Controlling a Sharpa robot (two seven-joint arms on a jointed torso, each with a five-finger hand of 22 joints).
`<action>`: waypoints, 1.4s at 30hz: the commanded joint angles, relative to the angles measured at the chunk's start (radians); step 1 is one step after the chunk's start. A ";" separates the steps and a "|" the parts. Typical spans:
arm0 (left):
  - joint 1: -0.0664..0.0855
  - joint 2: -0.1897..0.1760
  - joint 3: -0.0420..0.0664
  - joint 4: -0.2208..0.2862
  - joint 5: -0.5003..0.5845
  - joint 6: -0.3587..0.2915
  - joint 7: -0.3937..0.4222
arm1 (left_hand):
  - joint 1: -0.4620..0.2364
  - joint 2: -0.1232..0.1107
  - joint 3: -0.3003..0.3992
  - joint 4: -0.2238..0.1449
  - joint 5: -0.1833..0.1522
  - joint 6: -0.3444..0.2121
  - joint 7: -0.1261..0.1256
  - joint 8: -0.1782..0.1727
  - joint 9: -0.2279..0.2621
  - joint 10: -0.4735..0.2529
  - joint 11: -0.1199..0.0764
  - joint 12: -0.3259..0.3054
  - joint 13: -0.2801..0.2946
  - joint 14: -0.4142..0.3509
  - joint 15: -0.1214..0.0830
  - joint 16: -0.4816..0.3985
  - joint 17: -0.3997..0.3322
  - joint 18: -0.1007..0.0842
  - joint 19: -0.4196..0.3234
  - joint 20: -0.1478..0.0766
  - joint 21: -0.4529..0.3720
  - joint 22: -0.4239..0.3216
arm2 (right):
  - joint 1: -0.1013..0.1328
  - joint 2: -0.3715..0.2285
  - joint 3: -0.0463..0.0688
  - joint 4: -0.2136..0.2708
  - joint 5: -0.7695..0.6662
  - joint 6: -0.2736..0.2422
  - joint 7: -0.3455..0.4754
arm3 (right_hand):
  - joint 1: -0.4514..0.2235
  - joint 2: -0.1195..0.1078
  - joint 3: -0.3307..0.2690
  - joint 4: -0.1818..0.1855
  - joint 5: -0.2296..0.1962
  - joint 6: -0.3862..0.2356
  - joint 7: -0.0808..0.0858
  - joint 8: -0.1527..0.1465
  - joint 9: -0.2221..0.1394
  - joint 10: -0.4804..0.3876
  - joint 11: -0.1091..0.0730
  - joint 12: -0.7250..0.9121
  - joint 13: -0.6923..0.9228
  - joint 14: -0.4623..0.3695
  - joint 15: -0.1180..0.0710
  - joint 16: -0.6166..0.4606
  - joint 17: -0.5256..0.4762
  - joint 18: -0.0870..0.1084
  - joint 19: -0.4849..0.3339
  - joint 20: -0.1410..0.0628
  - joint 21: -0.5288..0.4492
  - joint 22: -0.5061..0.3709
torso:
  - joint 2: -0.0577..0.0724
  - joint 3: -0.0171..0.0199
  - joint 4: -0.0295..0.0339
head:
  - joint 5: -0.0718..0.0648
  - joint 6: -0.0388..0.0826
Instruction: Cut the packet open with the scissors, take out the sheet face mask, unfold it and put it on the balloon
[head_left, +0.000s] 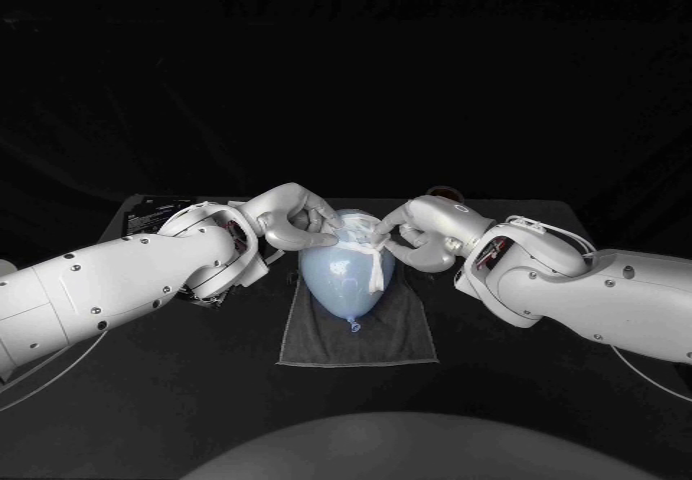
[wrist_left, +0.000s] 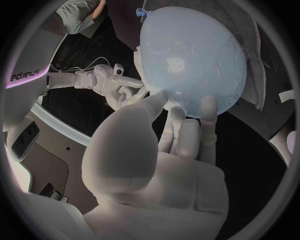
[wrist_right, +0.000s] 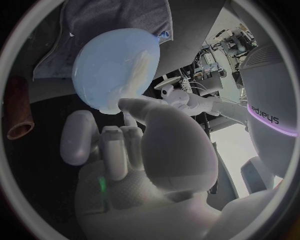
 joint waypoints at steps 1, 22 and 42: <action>-0.002 0.001 -0.003 0.000 -0.007 0.022 -0.012 | 0.002 0.000 0.003 0.004 -0.001 -0.003 0.007 -0.004 -0.001 0.007 0.001 0.006 0.001 0.005 0.001 0.005 0.001 0.010 0.010 0.000 0.006 0.001 | -0.002 0.001 0.000 0.000 -0.018 0.055 -0.021 | -0.015 0.001 0.010 -0.006 0.008 0.007 0.002 -0.004 0.000 0.106 0.006 0.003 0.263 0.106 0.005 0.003 0.263 -0.008 -0.001 -0.001 0.008 0.167 | -0.001 0.0013 -0.0011 | 0.001 0.000; -0.002 0.002 -0.003 -0.004 -0.008 0.022 -0.014 | 0.003 0.001 0.004 0.004 -0.001 -0.003 0.008 -0.004 -0.003 0.012 0.001 0.009 0.005 0.006 0.002 0.005 0.003 0.009 0.013 0.000 0.009 0.006 | -0.008 -0.006 -0.001 0.012 -0.041 0.091 -0.025 | -0.032 0.002 0.021 -0.021 0.007 0.046 0.006 0.012 0.009 0.106 0.009 0.003 0.263 0.106 0.007 0.003 0.263 -0.007 -0.004 0.001 0.012 0.166 | -0.001 0.0015 0.0003 | -0.003 0.000; -0.002 0.003 -0.003 -0.009 -0.008 0.021 -0.015 | 0.003 0.001 0.005 0.005 -0.001 -0.003 0.008 -0.005 -0.003 0.016 0.002 0.011 0.008 0.008 0.002 0.006 0.005 0.008 0.016 0.000 0.011 0.009 | -0.014 0.000 -0.004 0.020 -0.122 0.247 -0.063 | -0.042 0.004 0.022 -0.029 -0.002 0.050 0.002 0.011 0.011 0.106 0.007 0.003 0.263 0.106 0.008 0.003 0.263 -0.004 -0.014 0.000 -0.002 0.161 | 0.000 0.0015 -0.0024 | -0.004 0.000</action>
